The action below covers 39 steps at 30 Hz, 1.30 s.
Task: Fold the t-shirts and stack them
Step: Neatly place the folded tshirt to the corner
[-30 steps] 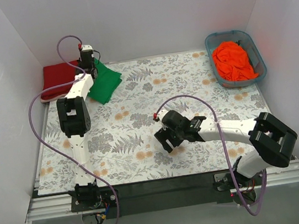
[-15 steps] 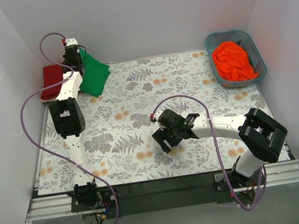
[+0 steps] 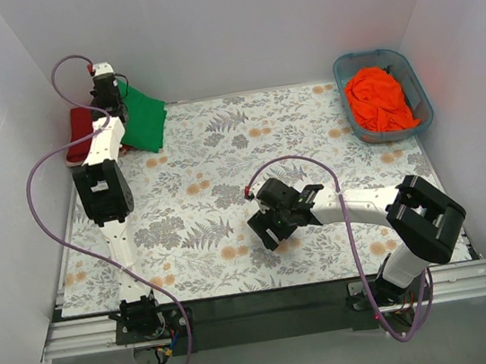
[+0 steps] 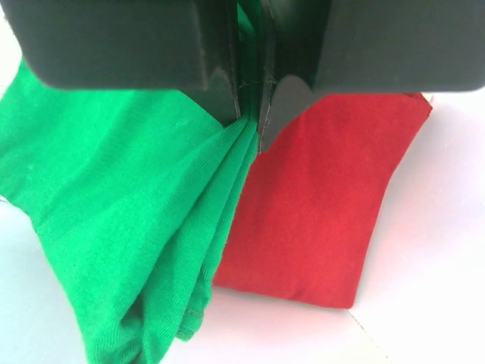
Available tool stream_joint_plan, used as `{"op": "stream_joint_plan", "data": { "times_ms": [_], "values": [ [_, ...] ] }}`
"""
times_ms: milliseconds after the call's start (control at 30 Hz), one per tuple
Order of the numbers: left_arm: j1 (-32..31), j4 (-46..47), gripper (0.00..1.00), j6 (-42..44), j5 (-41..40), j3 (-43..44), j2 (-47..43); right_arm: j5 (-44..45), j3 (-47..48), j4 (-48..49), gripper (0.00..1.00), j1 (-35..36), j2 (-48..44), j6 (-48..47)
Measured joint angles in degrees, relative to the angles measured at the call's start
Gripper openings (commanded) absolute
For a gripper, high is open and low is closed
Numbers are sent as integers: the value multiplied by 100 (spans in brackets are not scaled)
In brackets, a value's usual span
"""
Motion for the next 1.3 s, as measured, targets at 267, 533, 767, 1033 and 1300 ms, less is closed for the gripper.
{"op": "stream_joint_plan", "data": {
  "times_ms": [267,533,767,1033,1300],
  "values": [
    [68,4,0,61,2,212,-24,-136,98,4,84,-4,101,-13],
    [240,7,0,94,46,273,-127,-203,142,11,84,-4,144,-39],
    [310,7,0,212,96,273,-146,-289,234,9,83,-4,232,-98],
    [439,35,0,354,109,223,-240,-313,284,11,83,-4,284,-138],
    [603,317,0,485,129,-22,-431,-348,369,9,83,-4,358,-153]
  ]
}}
